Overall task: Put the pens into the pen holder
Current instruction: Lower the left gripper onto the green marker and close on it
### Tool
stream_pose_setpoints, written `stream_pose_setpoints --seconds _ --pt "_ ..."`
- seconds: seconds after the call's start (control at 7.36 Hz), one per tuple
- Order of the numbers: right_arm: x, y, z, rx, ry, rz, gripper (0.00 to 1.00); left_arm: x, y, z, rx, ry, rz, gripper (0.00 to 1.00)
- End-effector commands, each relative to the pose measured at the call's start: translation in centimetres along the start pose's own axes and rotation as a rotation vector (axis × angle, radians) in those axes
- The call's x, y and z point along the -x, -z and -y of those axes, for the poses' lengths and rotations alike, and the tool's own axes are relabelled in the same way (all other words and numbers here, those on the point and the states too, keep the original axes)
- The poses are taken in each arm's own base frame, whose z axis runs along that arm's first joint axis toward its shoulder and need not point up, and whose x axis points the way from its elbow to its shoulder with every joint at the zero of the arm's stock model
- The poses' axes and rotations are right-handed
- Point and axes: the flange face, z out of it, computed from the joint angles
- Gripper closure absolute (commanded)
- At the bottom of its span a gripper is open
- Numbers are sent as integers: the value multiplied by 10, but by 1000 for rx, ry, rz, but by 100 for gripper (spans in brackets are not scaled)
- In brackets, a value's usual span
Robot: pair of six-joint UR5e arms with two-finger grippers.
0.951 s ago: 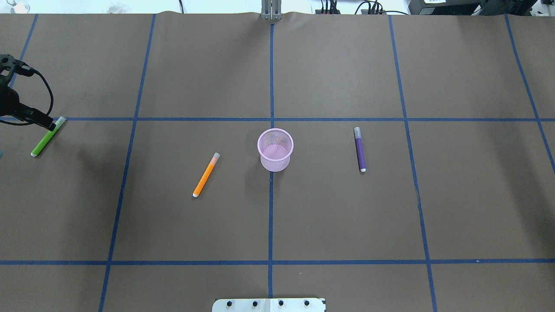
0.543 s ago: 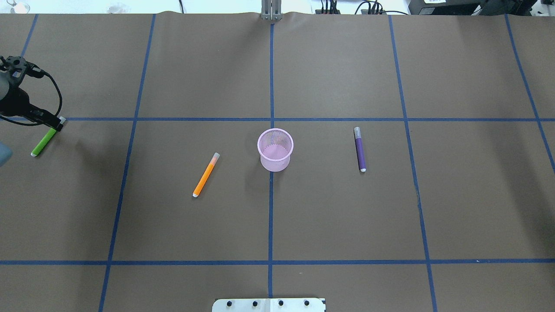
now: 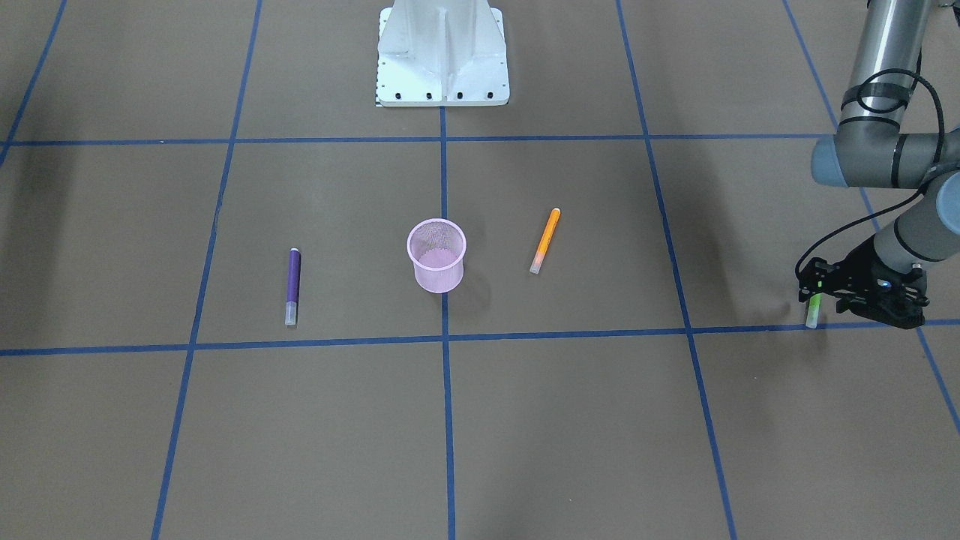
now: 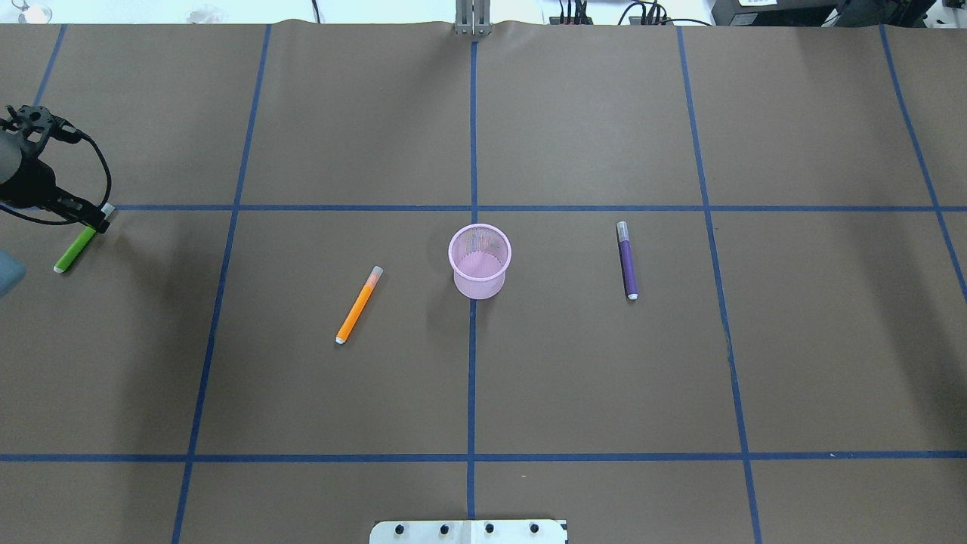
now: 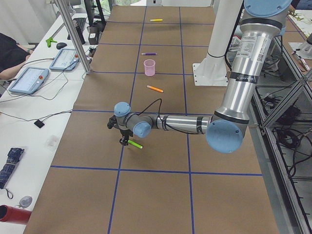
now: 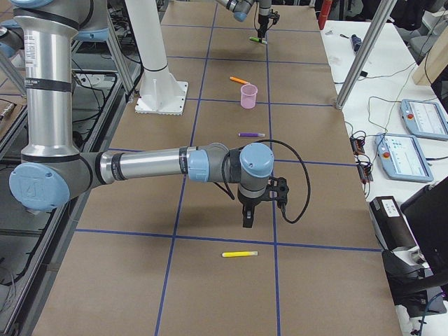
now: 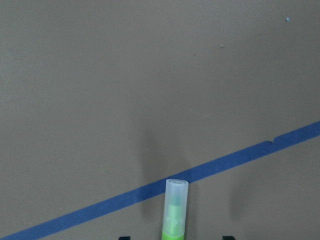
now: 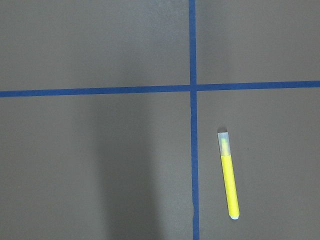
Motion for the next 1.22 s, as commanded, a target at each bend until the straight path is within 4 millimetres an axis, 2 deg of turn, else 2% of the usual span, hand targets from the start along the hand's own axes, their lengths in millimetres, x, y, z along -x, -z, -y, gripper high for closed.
stream_pose_setpoints --seconds 0.0,0.41,0.54,0.68,0.82,0.95,1.09 --pt "3 0 2 1 7 2 0 1 -2 0 -4 -4 -3 43" --pt "7 -2 3 5 12 1 0 0 -1 1 -4 3 -3 80" --pt "10 0 5 0 16 2 0 0 -1 1 -4 3 -3 85" --pt "14 2 8 -4 25 2 0 0 -1 1 -3 4 -2 85" --pt "24 5 15 -10 48 2 0 0 -1 0 -3 5 -6 92" --pt "53 -15 24 30 108 -21 0 -2 0 1 1 7 -11 100" --pt "57 -14 30 22 117 -37 0 -3 1 1 2 4 -15 100"
